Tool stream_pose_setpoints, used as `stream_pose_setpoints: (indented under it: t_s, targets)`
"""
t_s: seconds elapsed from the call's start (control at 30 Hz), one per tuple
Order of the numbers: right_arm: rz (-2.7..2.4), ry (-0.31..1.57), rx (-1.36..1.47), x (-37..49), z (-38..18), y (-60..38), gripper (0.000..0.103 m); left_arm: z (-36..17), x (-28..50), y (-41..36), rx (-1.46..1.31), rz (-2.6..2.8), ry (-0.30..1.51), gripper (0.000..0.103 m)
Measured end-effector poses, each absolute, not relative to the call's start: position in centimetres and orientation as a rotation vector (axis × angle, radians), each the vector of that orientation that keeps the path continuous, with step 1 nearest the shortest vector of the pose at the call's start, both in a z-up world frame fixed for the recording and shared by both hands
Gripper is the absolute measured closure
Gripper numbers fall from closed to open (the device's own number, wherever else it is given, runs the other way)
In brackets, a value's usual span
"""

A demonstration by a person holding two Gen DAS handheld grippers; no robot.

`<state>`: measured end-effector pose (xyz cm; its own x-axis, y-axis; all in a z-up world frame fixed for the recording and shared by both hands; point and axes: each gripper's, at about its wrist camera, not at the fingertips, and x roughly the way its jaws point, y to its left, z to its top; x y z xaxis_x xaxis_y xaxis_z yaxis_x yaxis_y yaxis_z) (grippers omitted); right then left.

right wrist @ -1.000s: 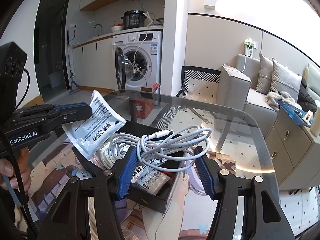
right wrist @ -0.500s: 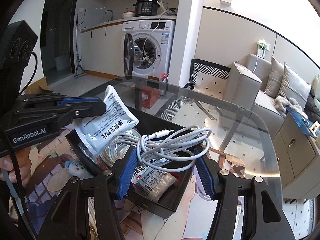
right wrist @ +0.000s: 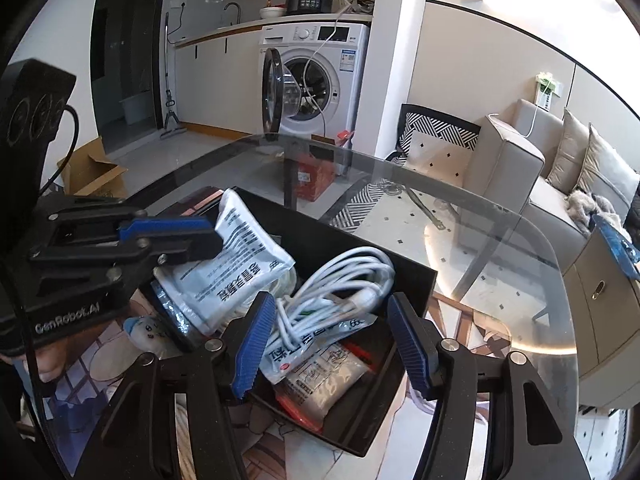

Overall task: Organize soft objects
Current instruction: 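Open both grippers and withdraw them from the box toward the pile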

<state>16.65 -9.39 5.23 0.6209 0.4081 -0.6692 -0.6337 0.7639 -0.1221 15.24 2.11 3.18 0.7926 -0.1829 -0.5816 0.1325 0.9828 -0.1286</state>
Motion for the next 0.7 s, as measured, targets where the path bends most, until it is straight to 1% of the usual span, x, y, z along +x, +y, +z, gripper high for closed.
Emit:
stream_pose_setpoints:
  t_s: [0.03, 0.07, 0.1, 0.13, 0.17, 0.2, 0.23, 0.27, 0.3, 0.33, 0.37, 0.4, 0.43, 0.47, 0.5, 0.53, 0.57, 0.7]
  targets:
    - [0.611, 0.662, -0.364, 16.5, 5.4, -9.6, 0.041, 3.2, 15.2, 2.1, -0.080, -0.167, 0.635, 0.094]
    - [0.606, 0.657, -0.359, 16.3, 5.5, -9.8, 0.037, 3.2, 15.1, 2.0, -0.075, -0.164, 0.635, 0.093]
    - [0.603, 0.651, -0.351, 16.0, 5.7, -10.2, 0.035, 3.3, 15.0, 1.9, -0.070, -0.164, 0.635, 0.092]
    - [0.603, 0.648, -0.341, 15.8, 5.9, -10.5, 0.032, 3.3, 14.9, 1.9, -0.067, -0.165, 0.634, 0.089]
    - [0.603, 0.646, -0.328, 15.5, 6.1, -10.9, 0.027, 3.5, 14.7, 1.9, -0.066, -0.165, 0.633, 0.079]
    - [0.596, 0.639, -0.313, 15.1, 6.3, -11.4, 0.025, 3.6, 14.5, 1.9, -0.067, -0.163, 0.627, 0.073]
    - [0.589, 0.633, -0.303, 14.8, 6.5, -11.8, 0.019, 3.7, 14.3, 1.9, -0.069, -0.160, 0.622, 0.061]
    - [0.583, 0.629, -0.294, 14.4, 6.7, -12.2, 0.015, 3.9, 14.0, 2.0, -0.070, -0.157, 0.617, 0.057]
    - [0.579, 0.624, -0.275, 14.0, 6.9, -12.9, 0.014, 4.1, 13.7, 2.0, -0.071, -0.158, 0.613, 0.057]
    - [0.580, 0.623, -0.256, 13.7, 7.1, -13.3, 0.009, 4.2, 13.4, 1.9, -0.066, -0.157, 0.614, 0.057]
    - [0.583, 0.622, -0.234, 13.4, 7.2, -13.9, 0.002, 4.3, 13.2, 1.9, -0.060, -0.153, 0.616, 0.054]
    - [0.583, 0.618, -0.219, 13.1, 7.4, -14.4, 0.001, 4.3, 12.9, 2.0, -0.053, -0.147, 0.618, 0.052]
    - [0.584, 0.617, -0.203, 12.8, 7.5, -14.8, 0.001, 4.4, 12.6, 2.0, -0.049, -0.142, 0.617, 0.046]
    - [0.588, 0.622, -0.192, 12.5, 7.5, -15.2, 0.001, 4.5, 12.3, 1.9, -0.047, -0.139, 0.618, 0.029]
    - [0.591, 0.631, -0.188, 12.2, 7.5, -15.5, 0.001, 4.6, 11.9, 2.0, -0.054, -0.134, 0.614, 0.018]
    - [0.590, 0.632, -0.188, 11.9, 7.5, -15.7, 0.001, 4.7, 11.5, 2.2, -0.064, -0.126, 0.602, 0.004]
    - [0.589, 0.631, -0.188, 11.5, 7.4, -15.9, 0.000, 4.8, 10.9, 2.5, -0.078, -0.113, 0.585, 0.002]
    - [0.612, 0.637, -0.166, 10.5, 7.3, -16.8, 0.000, 4.8, 9.9, 3.0, -0.085, -0.090, 0.584, 0.000]
